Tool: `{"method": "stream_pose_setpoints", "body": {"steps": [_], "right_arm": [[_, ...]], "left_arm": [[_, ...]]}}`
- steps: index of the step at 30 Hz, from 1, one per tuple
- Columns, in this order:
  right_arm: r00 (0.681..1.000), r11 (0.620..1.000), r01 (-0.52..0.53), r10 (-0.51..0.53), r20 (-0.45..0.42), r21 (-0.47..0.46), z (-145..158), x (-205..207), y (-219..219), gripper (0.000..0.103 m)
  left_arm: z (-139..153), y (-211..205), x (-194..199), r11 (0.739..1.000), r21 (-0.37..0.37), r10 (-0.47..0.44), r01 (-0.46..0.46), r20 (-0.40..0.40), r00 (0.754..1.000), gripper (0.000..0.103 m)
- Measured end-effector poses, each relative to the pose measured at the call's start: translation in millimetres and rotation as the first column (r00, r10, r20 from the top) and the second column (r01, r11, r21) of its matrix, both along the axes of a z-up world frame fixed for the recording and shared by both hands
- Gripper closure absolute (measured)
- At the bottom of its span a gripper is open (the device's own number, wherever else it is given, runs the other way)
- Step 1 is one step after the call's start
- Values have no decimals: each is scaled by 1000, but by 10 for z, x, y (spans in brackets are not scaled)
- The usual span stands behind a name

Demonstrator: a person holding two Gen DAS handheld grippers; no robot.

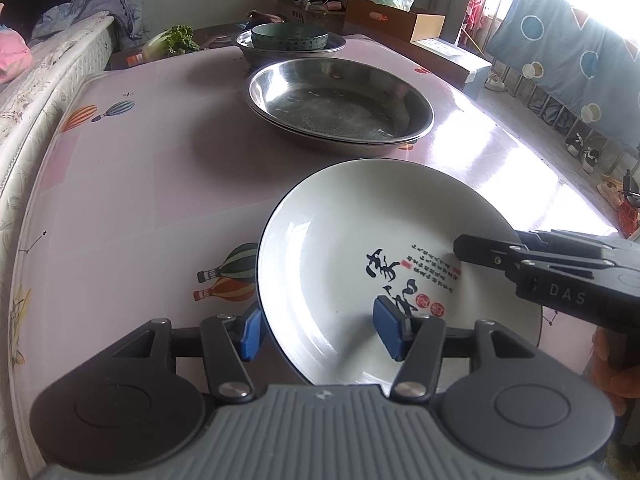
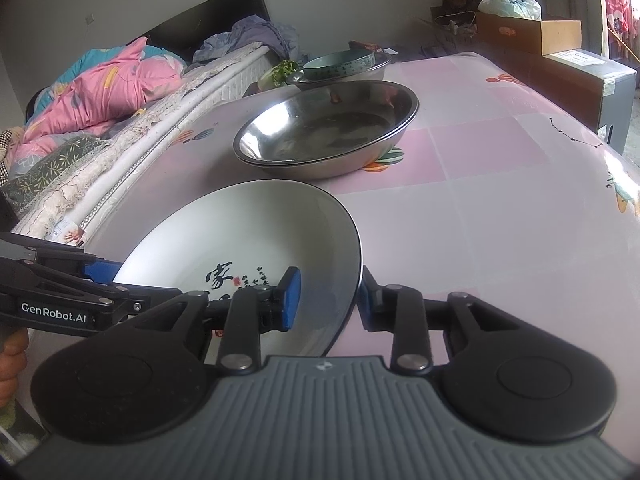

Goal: Organize plates and bowls
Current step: 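Carry the held white calligraphy plate with both tools toward the steel plates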

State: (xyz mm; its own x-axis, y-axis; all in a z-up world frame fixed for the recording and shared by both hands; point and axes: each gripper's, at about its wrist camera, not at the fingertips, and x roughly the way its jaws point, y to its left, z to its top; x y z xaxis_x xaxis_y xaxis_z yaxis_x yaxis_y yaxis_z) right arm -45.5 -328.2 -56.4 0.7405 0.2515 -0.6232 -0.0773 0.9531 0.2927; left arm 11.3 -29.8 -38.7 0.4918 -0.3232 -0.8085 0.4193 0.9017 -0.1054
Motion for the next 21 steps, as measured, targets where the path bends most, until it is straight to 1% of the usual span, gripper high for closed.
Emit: {"method": "stream_pose_setpoints", "body": {"steps": [10,21], "right_arm": [[1000,1000,11,-11,-4,11,11,6,2,73],[1000,999,30,-29,-11,11,10,19,-50,73]], "left_arm": [[21,-10,8,1000,2,19,-19,-5,1000,46],[49,-49,-1,1000,-9,8,-8,-1,1000,46]]}}
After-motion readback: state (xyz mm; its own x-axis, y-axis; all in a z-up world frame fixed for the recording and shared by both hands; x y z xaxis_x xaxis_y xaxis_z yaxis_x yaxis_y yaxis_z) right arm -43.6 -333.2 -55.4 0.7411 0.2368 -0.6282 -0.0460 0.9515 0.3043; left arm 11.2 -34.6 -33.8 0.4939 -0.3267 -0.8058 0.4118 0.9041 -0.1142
